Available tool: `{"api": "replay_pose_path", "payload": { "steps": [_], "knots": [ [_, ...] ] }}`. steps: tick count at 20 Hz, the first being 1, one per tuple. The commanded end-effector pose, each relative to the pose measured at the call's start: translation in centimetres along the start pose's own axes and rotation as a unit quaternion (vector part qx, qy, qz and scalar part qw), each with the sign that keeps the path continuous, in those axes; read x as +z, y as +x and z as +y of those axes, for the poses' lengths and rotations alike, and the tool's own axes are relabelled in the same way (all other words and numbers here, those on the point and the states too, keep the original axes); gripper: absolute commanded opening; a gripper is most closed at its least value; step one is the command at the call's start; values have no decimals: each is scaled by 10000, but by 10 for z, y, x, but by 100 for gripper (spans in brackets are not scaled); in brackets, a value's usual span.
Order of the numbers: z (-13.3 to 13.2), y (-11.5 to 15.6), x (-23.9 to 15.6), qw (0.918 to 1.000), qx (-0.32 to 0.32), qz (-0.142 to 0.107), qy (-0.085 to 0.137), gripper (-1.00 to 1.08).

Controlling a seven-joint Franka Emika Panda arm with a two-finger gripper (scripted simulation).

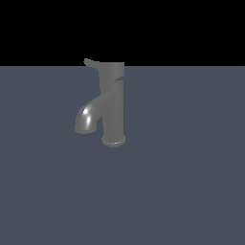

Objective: Turn on the faucet by rotating a designated handle.

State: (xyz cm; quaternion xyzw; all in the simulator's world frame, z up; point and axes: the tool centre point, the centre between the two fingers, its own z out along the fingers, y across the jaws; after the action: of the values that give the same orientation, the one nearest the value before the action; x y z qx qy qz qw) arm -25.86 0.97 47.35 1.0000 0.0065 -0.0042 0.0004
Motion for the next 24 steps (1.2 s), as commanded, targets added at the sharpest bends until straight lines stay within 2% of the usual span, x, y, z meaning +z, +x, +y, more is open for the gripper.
{"api": "replay_pose_path", "payload": {
  "steps": [1,10,17,24],
  "knots": [
    [0,0,0,10000,0,0,0,-100],
    [16,7,0,9994,302,57,163,-100],
    [16,9,0,9992,361,54,165,-100],
    [14,23,-1,9974,697,45,195,-100]
  ]
}}
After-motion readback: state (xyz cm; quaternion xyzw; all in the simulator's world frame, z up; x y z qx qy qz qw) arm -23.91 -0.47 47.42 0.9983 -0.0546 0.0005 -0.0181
